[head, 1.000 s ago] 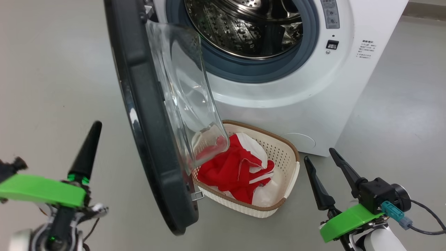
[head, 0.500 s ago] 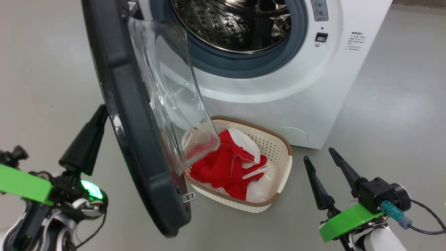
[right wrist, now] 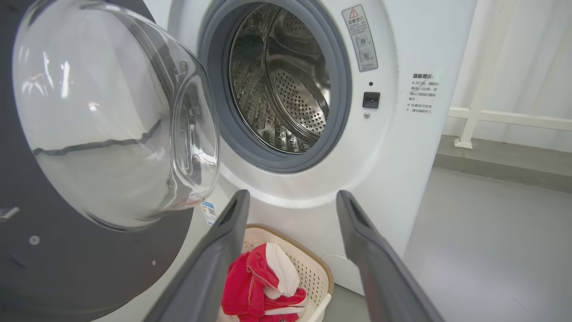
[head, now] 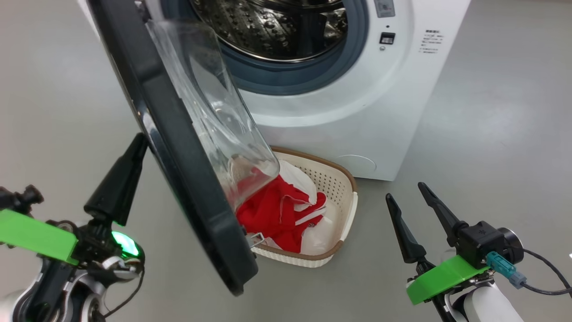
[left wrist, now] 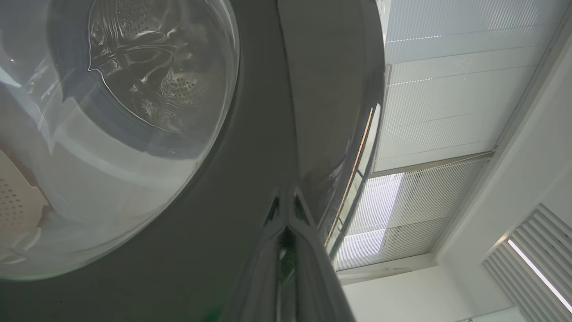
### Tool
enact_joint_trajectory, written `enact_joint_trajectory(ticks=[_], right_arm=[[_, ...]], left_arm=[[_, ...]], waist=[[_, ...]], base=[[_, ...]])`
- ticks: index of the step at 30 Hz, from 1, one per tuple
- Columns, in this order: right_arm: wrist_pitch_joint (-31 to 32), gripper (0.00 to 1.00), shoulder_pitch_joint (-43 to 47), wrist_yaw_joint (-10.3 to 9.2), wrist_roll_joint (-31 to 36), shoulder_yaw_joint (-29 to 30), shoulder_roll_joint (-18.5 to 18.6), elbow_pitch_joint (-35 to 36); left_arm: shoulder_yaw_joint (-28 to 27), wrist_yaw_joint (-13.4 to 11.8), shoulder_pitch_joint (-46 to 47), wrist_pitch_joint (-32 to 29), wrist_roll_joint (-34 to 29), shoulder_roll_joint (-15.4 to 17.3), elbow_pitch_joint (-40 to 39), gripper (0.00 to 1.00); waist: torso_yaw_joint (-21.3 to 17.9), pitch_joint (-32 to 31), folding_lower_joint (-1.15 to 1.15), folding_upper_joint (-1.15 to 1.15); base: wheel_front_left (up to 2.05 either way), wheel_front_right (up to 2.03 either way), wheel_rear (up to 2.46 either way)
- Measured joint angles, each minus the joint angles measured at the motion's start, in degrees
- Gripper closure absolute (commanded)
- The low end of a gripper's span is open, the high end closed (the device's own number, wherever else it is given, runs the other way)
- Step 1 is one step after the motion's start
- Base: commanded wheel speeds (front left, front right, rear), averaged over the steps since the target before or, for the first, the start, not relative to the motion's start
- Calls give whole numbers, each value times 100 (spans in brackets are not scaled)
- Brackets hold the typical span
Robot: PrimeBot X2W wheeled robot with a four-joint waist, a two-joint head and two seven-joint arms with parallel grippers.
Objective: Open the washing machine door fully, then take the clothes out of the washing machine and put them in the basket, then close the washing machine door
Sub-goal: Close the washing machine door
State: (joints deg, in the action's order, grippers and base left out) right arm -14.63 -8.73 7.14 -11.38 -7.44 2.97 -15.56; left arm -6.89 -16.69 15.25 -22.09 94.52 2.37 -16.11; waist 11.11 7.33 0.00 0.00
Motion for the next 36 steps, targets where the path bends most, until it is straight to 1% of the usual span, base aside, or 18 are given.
enact_joint_trajectory(ticks=[7, 12, 15, 19, 28, 32, 36], right_arm=[[0, 0, -5, 0, -19, -36, 1, 26], [0, 0, -7, 0, -19, -40, 2, 41], [0, 0, -9, 0, -19, -55, 1, 47], [0, 0, -41, 0, -22, -67, 1, 46], [0, 0, -131, 0, -22, -63, 1, 65], [0, 0, -140, 0, -22, -64, 1, 79], [0, 0, -218, 0, -23, -62, 1, 98]], left_arm=[[183, 23, 28, 156, -25, -1, 102, 100], [249, 216, 115, 431, -76, -4, 234, 100], [241, 289, 309, 662, -59, -4, 358, 100], [279, 379, 455, 817, -16, -5, 531, 100], [444, 523, 876, 1094, 51, -11, 802, 100], [492, 615, 1133, 1269, 96, -12, 998, 100], [535, 646, 1396, 1414, 91, -14, 1282, 100]], waist=[[-292, 92, 0, 0], [-531, 173, 0, 0], [-673, 214, 0, 0], [-855, 251, 0, 0], [-1222, 340, 0, 0], [-1349, 411, 0, 0], [-1467, 497, 0, 0]], base=[[0, 0, 0], [0, 0, 0], [0, 0, 0], [0, 0, 0], [0, 0, 0], [0, 0, 0], [0, 0, 0]])
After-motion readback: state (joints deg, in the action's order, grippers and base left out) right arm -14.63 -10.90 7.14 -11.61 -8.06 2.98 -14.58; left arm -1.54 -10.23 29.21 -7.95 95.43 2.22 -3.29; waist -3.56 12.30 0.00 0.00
